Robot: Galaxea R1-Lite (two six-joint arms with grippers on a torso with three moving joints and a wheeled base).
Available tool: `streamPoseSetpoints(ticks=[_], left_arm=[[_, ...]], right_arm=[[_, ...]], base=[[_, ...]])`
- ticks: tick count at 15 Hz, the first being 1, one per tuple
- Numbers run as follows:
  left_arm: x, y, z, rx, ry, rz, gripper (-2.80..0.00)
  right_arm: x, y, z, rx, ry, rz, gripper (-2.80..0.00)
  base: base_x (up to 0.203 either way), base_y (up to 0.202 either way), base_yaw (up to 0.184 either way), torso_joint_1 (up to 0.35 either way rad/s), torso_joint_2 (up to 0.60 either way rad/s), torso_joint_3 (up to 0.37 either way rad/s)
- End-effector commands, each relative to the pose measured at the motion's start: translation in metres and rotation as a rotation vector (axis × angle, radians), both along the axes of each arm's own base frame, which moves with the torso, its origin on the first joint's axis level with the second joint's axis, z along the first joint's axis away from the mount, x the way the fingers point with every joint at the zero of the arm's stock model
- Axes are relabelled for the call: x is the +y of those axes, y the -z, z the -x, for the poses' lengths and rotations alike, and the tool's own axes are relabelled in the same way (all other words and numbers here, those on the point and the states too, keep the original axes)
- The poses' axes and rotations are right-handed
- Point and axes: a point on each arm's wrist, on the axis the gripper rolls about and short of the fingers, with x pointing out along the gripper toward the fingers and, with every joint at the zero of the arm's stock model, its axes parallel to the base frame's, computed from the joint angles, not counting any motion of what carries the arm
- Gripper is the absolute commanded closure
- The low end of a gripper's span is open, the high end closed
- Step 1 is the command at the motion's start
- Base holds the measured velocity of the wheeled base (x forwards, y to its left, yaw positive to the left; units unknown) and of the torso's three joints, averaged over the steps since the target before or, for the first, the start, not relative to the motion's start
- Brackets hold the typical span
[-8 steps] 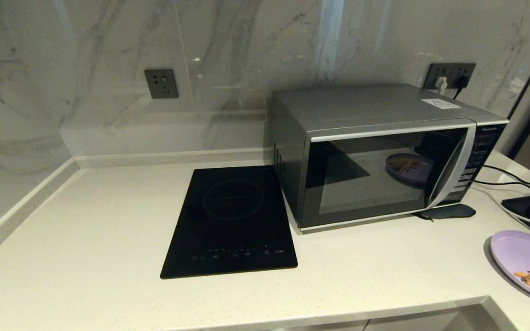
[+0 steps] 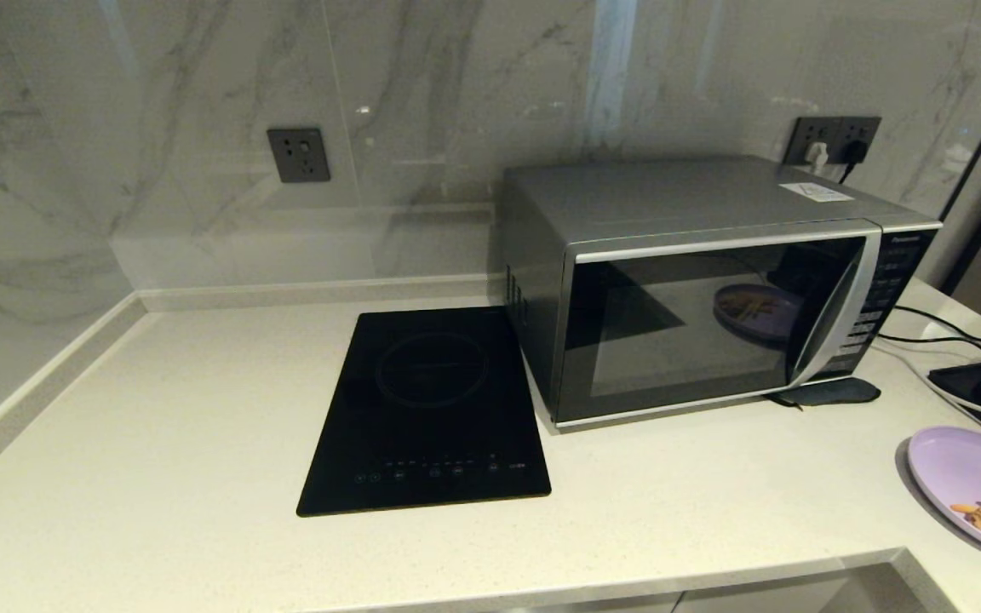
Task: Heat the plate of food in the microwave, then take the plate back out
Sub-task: Open the microwave oven
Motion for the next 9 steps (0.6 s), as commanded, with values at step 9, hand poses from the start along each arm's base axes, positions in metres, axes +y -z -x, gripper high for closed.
streamPoseSetpoints(ticks=[9], left_arm=[[0.0, -0.0001, -0.0001, 0.001, -0.001, 0.001, 0.0]], right_arm=[[-0.0002, 0.0006, 0.0011, 0.029, 0.008, 0.007, 0.0]], base=[[0.0, 0.0, 0.0, 0.0, 0.0, 0.0]])
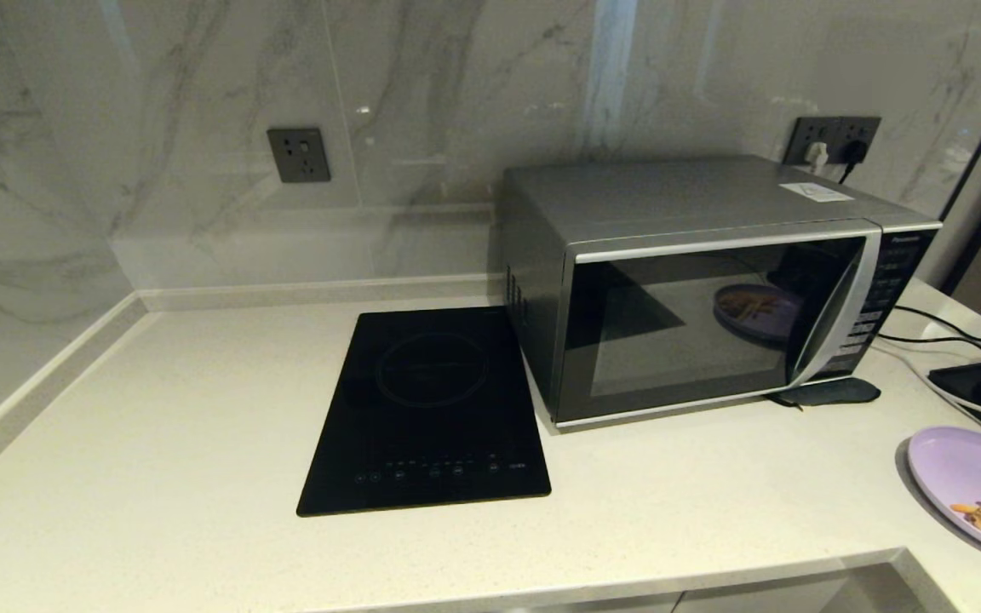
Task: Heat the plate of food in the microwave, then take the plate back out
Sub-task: Open the microwave oven
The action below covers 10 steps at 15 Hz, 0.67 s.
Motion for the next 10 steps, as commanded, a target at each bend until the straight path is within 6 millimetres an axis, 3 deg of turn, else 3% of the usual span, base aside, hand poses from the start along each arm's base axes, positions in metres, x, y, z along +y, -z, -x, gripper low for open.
streamPoseSetpoints(ticks=[1, 3, 6, 10], left_arm=[[0.0, 0.0, 0.0, 0.001, -0.001, 0.001, 0.0], [0.0, 0.0, 0.0, 0.001, -0.001, 0.001, 0.0], [0.0, 0.0, 0.0, 0.001, -0.001, 0.001, 0.0], [0.0, 0.0, 0.0, 0.001, -0.001, 0.001, 0.0]], right_arm=[[0.0, 0.0, 0.0, 0.001, 0.001, -0.001, 0.0], [0.0, -0.016, 0.005, -0.04, 0.004, -0.001, 0.0], [0.0, -0.061, 0.015, -0.067, 0.004, -0.004, 0.0], [0.0, -0.112, -0.009, 0.051, 0.017, -0.004, 0.0]], base=[[0.0, 0.0, 0.0, 0.0, 0.0, 0.0], [0.0, 0.0, 0.0, 0.0, 0.0, 0.0], [0.0, 0.0, 0.0, 0.0, 0.0, 0.0], [0.0, 0.0, 0.0, 0.0, 0.0, 0.0]])
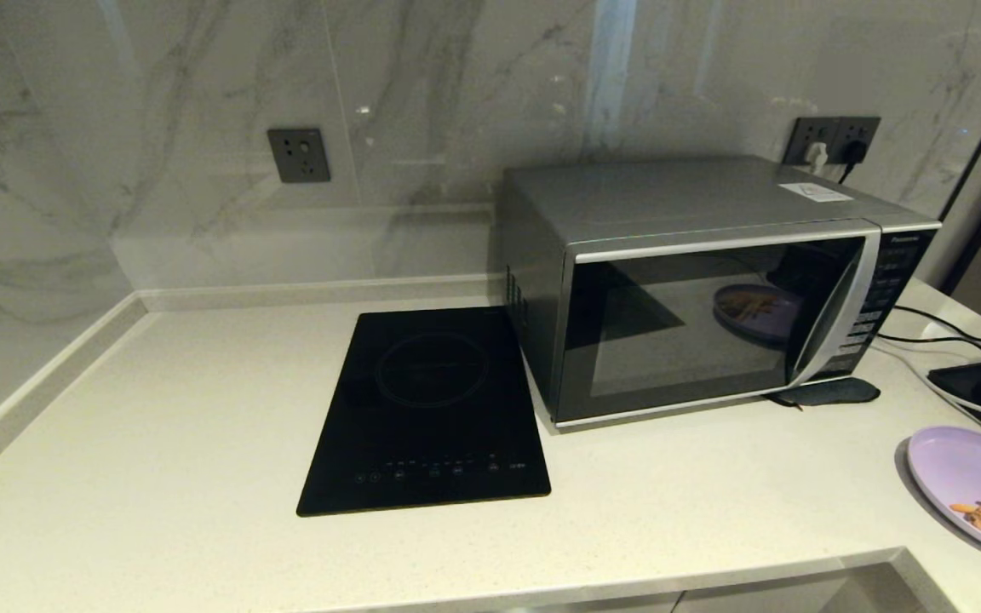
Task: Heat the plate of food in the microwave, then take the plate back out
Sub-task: Open the microwave oven
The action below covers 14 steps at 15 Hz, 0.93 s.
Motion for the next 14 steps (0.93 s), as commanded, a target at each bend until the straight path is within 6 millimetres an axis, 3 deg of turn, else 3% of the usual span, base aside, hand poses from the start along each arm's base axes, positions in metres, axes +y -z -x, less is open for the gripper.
streamPoseSetpoints(ticks=[1, 7, 11, 14], left_arm=[[0.0, 0.0, 0.0, 0.001, -0.001, 0.001, 0.0], [0.0, 0.0, 0.0, 0.001, -0.001, 0.001, 0.0], [0.0, 0.0, 0.0, 0.001, -0.001, 0.001, 0.0], [0.0, 0.0, 0.0, 0.001, -0.001, 0.001, 0.0]], right_arm=[[-0.001, -0.033, -0.031, 0.117, 0.024, 0.001, 0.0], [-0.006, -0.098, -0.109, 0.248, 0.204, 0.036, 0.0], [-0.001, -0.107, -0.178, 0.367, 0.38, 0.107, 0.0], [0.028, -0.104, -0.223, 0.354, 0.471, 0.188, 0.0]], base=[[0.0, 0.0, 0.0, 0.0, 0.0, 0.0], [0.0, 0.0, 0.0, 0.0, 0.0, 0.0], [0.0, 0.0, 0.0, 0.0, 0.0, 0.0], [0.0, 0.0, 0.0, 0.0, 0.0, 0.0]])
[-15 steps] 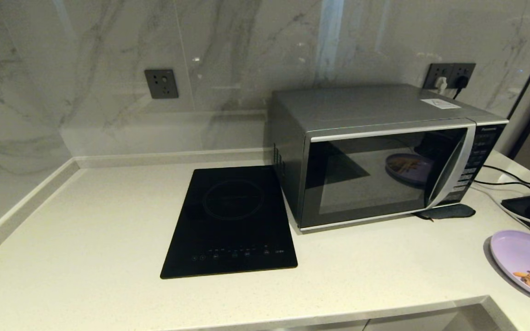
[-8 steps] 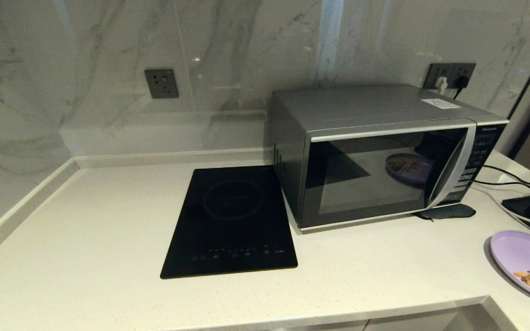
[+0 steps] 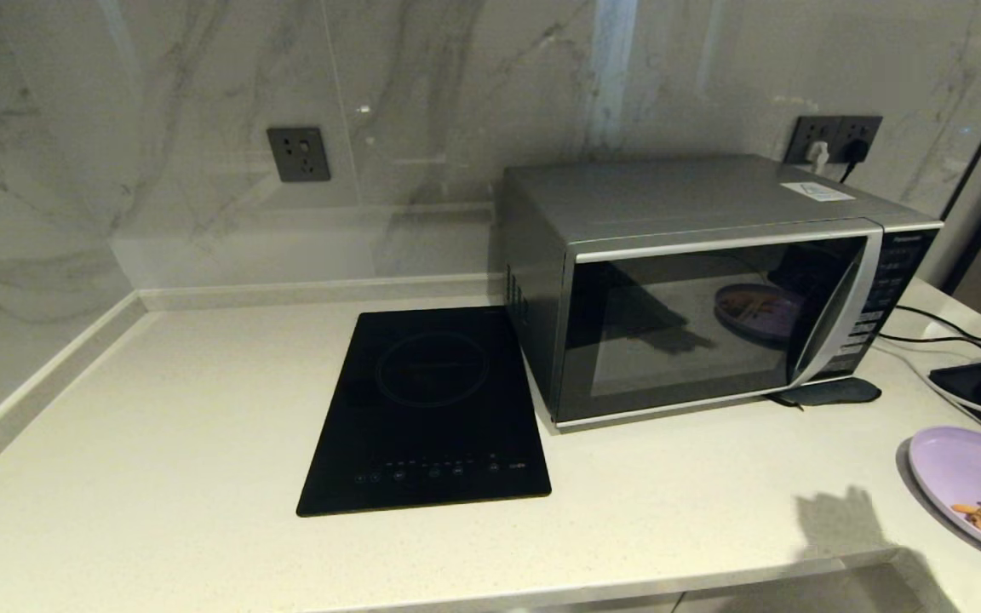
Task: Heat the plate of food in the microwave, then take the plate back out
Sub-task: Open the microwave oven
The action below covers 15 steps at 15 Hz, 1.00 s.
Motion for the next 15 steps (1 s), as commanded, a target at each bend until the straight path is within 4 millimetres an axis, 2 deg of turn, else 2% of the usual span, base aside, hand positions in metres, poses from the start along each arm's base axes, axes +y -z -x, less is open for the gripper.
streamPoseSetpoints(ticks=[1, 5, 9, 10, 15], left_arm=[[0.0, 0.0, 0.0, 0.001, -0.001, 0.001, 0.0], [0.0, 0.0, 0.0, 0.001, -0.001, 0.001, 0.0], [0.0, 0.0, 0.0, 0.001, -0.001, 0.001, 0.0], [0.0, 0.0, 0.0, 0.001, -0.001, 0.001, 0.0], [0.0, 0.0, 0.0, 0.001, -0.001, 0.001, 0.0]], right_arm=[[0.026, 0.015, -0.052, 0.075, 0.062, 0.08, 0.0], [0.048, 0.024, -0.099, 0.111, 0.124, 0.14, 0.0], [0.055, 0.035, -0.124, 0.116, 0.186, 0.163, 0.0], [0.057, 0.038, -0.128, 0.118, 0.196, 0.167, -2.8], [0.06, 0.049, -0.14, 0.139, 0.208, 0.174, -2.8]], base=[[0.0, 0.0, 0.0, 0.0, 0.0, 0.0], [0.0, 0.0, 0.0, 0.0, 0.0, 0.0], [0.0, 0.0, 0.0, 0.0, 0.0, 0.0], [0.0, 0.0, 0.0, 0.0, 0.0, 0.0], [0.0, 0.0, 0.0, 0.0, 0.0, 0.0]])
